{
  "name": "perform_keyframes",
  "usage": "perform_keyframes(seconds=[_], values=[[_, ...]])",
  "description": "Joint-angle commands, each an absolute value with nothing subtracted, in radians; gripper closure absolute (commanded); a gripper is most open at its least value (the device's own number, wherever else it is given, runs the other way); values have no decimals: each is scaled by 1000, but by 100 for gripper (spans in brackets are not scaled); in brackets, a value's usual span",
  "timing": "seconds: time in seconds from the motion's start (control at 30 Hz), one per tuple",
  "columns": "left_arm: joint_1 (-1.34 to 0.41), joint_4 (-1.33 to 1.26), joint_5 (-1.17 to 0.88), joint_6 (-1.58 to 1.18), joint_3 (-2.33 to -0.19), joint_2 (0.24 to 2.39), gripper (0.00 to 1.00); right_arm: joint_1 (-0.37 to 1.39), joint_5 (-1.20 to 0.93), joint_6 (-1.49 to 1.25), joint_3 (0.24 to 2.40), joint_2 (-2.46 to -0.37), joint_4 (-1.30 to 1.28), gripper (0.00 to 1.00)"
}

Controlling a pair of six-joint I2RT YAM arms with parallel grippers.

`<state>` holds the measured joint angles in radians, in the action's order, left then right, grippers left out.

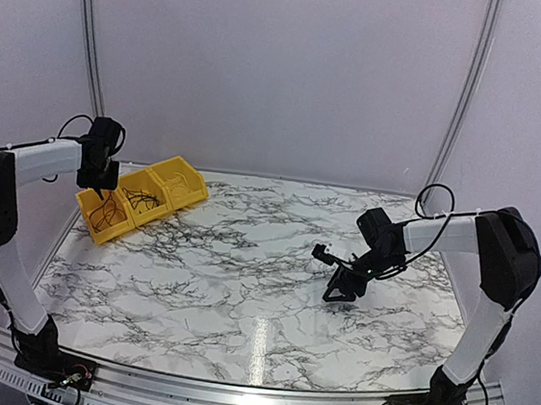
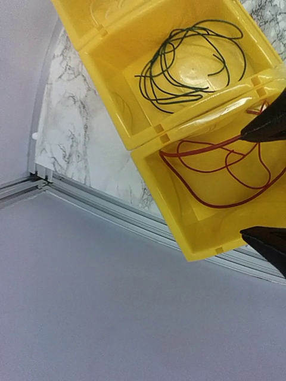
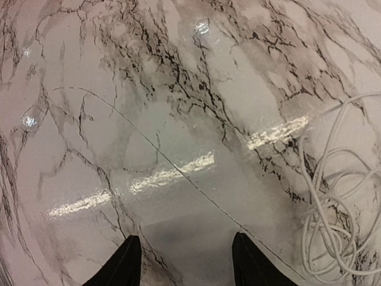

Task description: Untangle the cables

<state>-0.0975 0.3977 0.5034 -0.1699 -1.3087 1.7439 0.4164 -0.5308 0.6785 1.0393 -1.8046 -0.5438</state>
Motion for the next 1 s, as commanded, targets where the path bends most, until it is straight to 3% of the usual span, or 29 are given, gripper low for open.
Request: perform_keyframes(seconds=[0.0,0.27,0.4,0.5,0.6,0.63,0.7,0.97], values=[[-98,421,458,-135,-1343,1649,48,426,-519,680,1069,-1786,-558,47],[-114,332,255,-122,-1331,1500,45,389,-509,663,1067,-1720,-543,47],[-198,253,79,-149,-1282,1462,45,289,-627,643,1115,-1661,-584,47],[-341,231,147,-115,-1281,1458,54,200,-694,630,1139,-1599,-591,48],[-492,121,240,-59,-1239,1430,54,158,-647,623,1139,-1554,-576,48],[-539,48,261,-37,-1214,1418,50,149,-625,616,1137,-1546,-567,48],[-611,-72,273,-19,-1158,1398,5,132,-584,593,1135,-1539,-542,48],[-679,-133,223,-141,-1143,1465,1,124,-555,516,1241,-1675,-554,48]])
